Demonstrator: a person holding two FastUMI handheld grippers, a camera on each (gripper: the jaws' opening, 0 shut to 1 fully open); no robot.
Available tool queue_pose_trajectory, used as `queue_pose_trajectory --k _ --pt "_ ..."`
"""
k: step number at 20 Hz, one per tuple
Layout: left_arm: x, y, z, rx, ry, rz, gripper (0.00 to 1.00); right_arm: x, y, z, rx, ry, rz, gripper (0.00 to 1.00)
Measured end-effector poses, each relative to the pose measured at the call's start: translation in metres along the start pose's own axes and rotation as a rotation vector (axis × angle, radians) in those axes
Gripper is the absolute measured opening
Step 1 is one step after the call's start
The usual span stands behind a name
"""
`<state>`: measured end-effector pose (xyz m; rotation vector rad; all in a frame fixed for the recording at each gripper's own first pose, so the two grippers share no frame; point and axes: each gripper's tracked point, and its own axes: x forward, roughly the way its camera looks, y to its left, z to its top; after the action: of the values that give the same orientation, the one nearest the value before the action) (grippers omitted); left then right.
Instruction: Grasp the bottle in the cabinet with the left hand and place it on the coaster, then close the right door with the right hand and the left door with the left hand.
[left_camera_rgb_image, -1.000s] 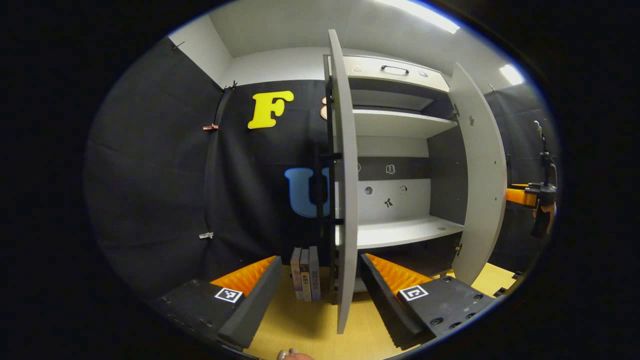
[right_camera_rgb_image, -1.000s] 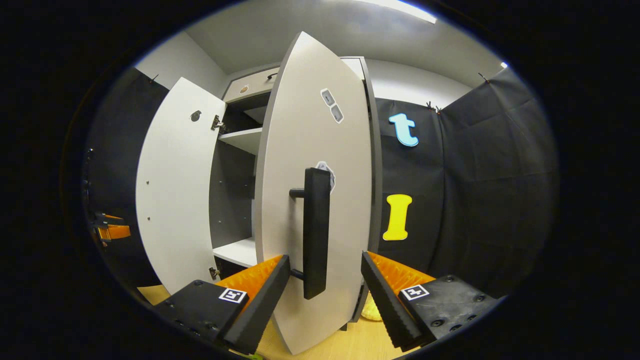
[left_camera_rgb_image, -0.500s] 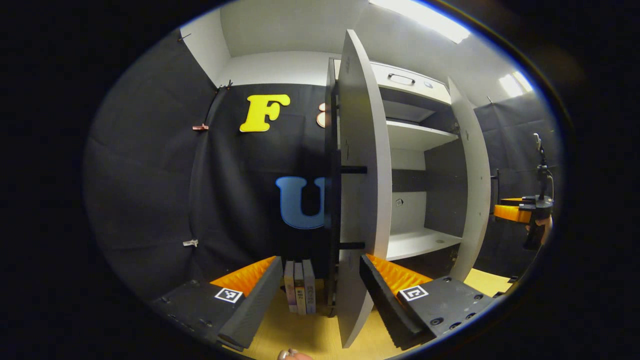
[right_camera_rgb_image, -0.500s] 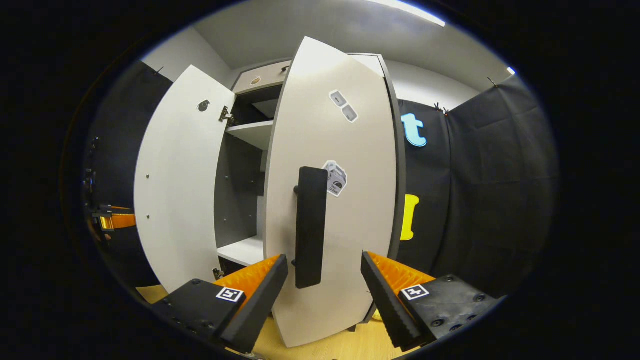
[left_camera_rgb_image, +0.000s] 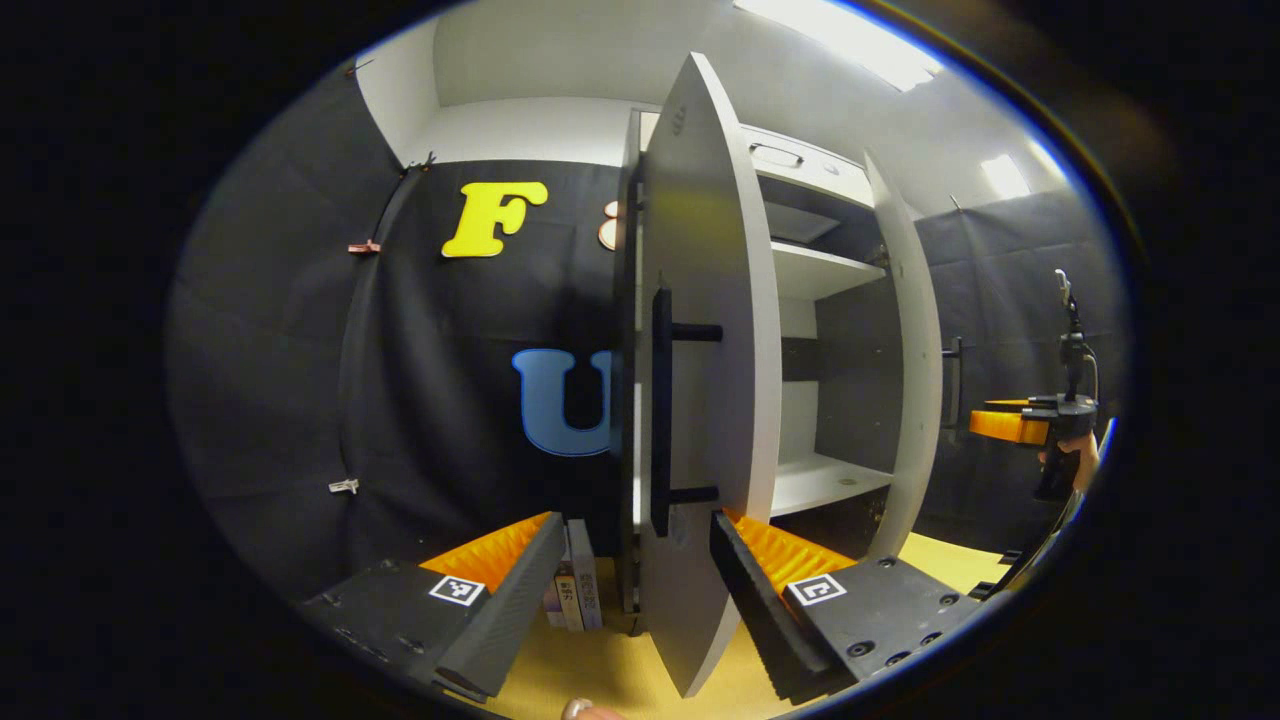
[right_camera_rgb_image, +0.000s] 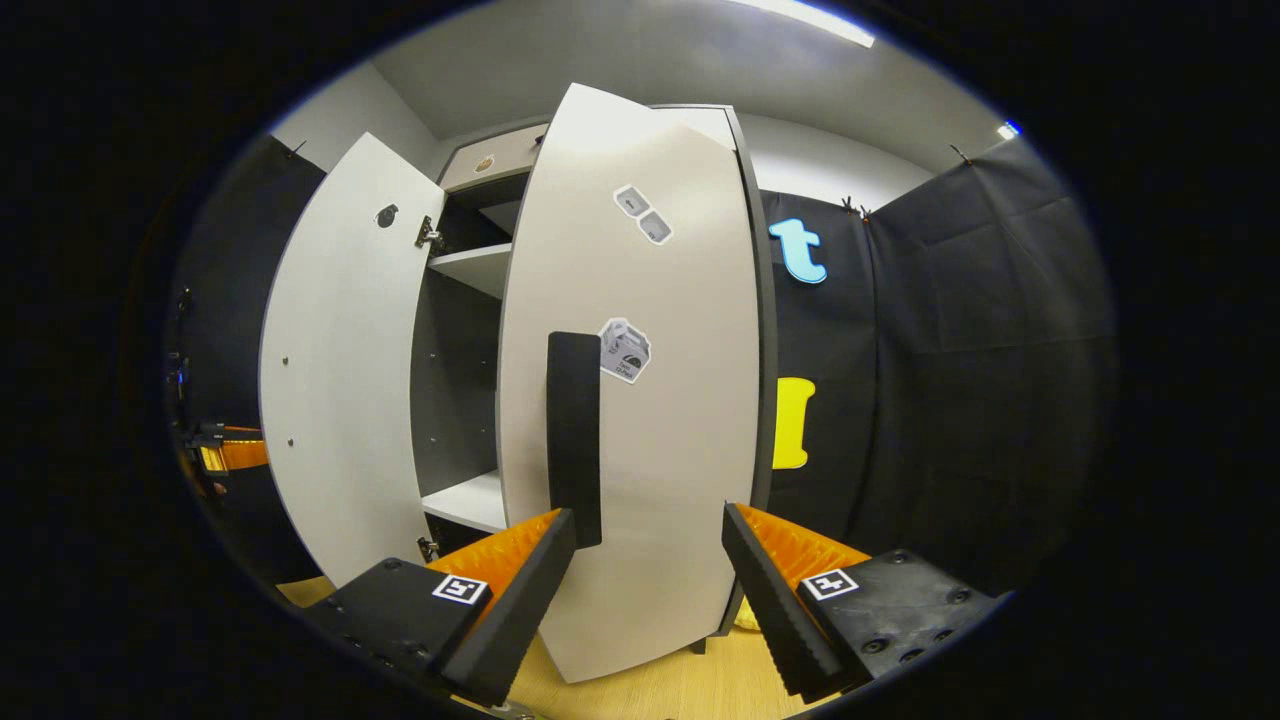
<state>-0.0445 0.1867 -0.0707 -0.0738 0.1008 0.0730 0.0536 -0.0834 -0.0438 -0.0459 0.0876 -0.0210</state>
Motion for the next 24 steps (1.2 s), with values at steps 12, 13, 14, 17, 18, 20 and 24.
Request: queue_pose_trajectory --k 12,13,14,17,18,20,24 --pt "0.052 -0.079 -0.002 -0.004 -0.016 -0.114 0.94 -0.022 -0.041 0.012 -0.015 -0.01 -0.024 0.98" --pt "0.056 -0.088 -0.002 -0.004 -0.018 -0.123 0.92 -0.026 -0.046 0.014 -0.014 -0.015 -0.028 0.98" --pt "0.061 -0.098 0.0 0.004 -0.024 -0.134 0.92 -0.028 -0.051 0.016 -0.017 -0.017 -0.033 0.98" --pt "0.067 -0.14 0.008 0.042 -0.055 -0.188 0.92 -0.034 -0.064 0.019 -0.028 -0.023 -0.044 0.98" --pt "0.069 -0.148 0.008 0.045 -0.056 -0.199 0.94 -0.036 -0.066 0.02 -0.022 -0.023 -0.044 0.98" --pt "0.07 -0.163 0.008 0.039 -0.055 -0.213 0.92 -0.036 -0.07 0.021 -0.009 -0.025 -0.039 0.98" --pt "0.063 -0.166 0.004 0.022 -0.033 -0.205 0.96 -0.039 -0.07 0.014 -0.01 -0.006 -0.019 0.98"
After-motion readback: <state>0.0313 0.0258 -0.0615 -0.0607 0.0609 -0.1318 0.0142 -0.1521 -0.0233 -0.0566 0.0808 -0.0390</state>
